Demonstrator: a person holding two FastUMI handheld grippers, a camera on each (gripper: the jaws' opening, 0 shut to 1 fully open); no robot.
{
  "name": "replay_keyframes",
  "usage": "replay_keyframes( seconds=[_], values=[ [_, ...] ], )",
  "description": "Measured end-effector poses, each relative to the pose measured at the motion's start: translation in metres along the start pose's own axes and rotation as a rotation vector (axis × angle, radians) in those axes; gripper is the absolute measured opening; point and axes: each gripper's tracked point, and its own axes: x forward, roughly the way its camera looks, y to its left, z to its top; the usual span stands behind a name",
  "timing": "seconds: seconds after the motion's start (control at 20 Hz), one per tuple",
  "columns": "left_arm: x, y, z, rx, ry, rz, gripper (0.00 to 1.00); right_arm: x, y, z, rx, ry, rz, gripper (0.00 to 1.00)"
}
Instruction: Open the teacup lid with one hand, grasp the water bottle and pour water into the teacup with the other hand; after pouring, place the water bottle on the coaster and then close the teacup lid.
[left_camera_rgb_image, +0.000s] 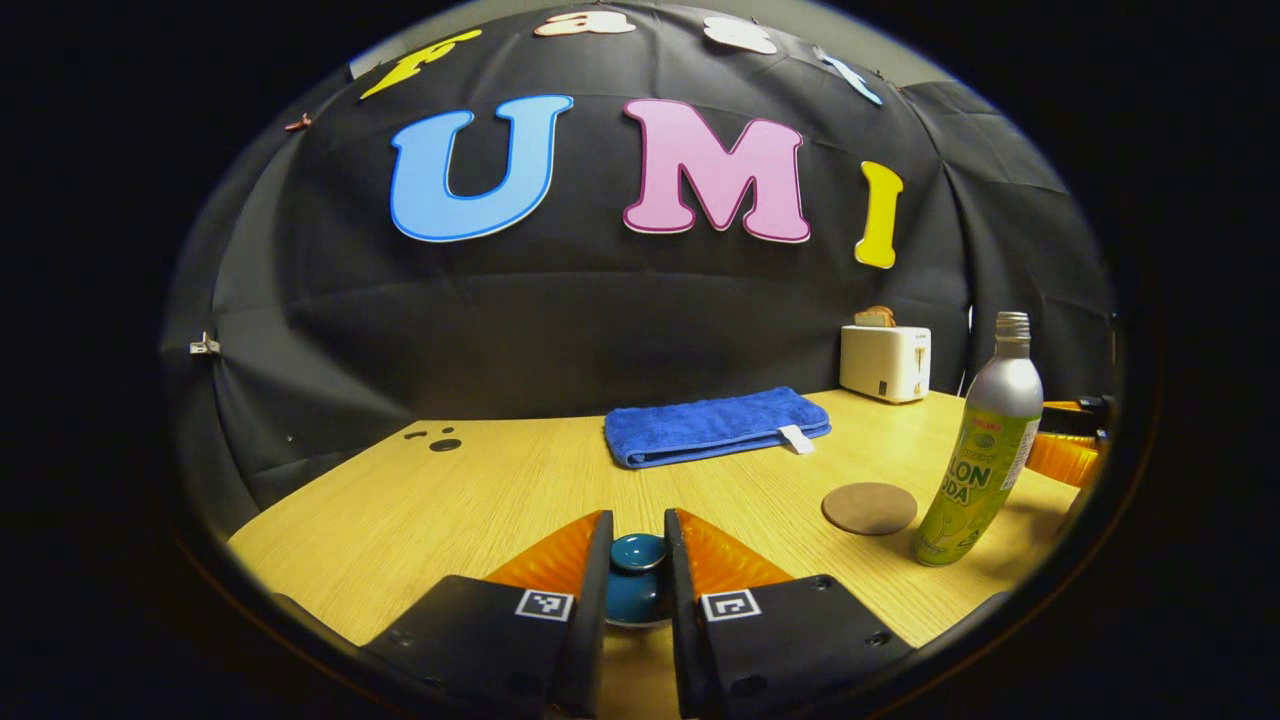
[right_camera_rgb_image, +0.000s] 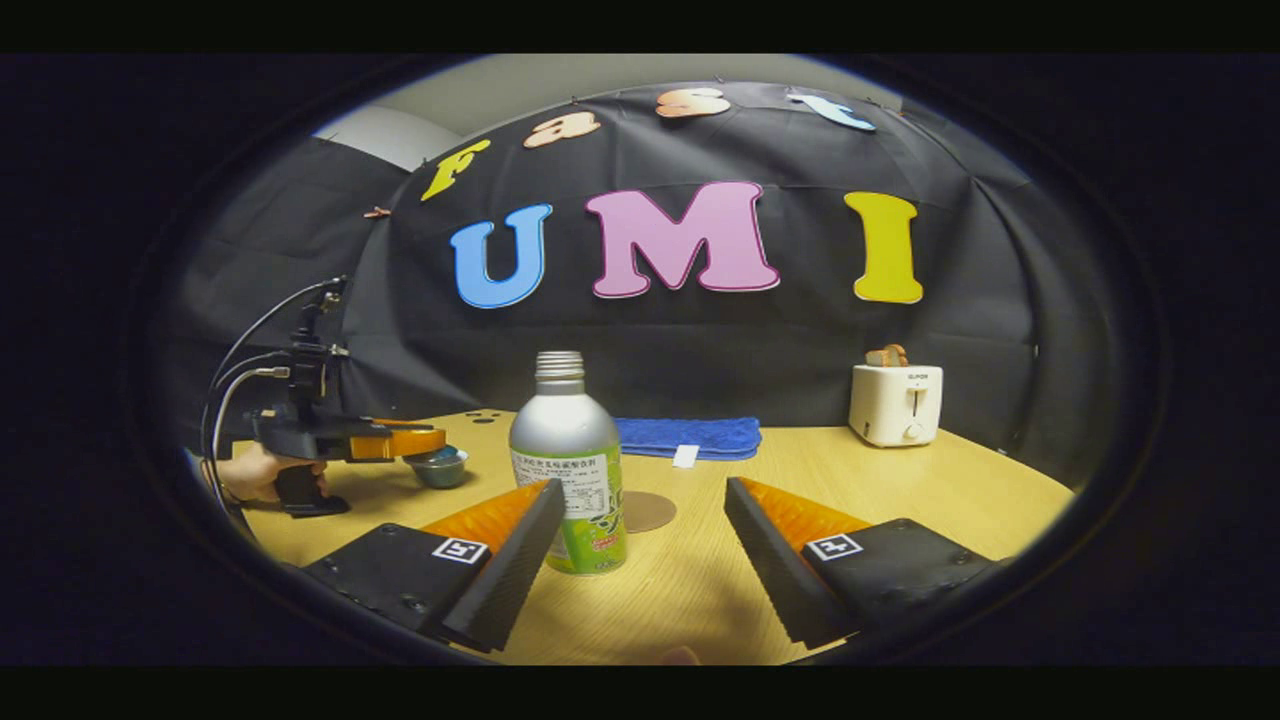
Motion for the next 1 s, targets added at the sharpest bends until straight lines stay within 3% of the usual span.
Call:
replay_keyframes(
  seconds=[0.35,0.5,0.7,0.85,1.0],
  values=[
    [-0.062,0.012,0.035,-0.123,-0.139,0.063,0.32,0.004,0.027,-0.009,-0.003,0.004,0.087,0.99],
    [-0.092,0.006,0.046,-0.176,-0.184,0.065,0.32,0.017,0.035,-0.008,-0.004,0.006,0.070,0.98],
    [-0.114,0.019,0.052,-0.144,-0.204,0.093,0.32,0.029,0.033,-0.007,-0.005,0.003,0.017,0.98],
    [-0.122,0.022,0.050,-0.157,-0.197,0.080,0.32,0.036,0.039,-0.008,-0.004,0.007,0.027,0.98],
    [-0.126,0.027,0.052,-0.160,-0.191,0.075,0.32,0.039,0.031,-0.008,-0.016,0.015,-0.023,0.81]
  ],
)
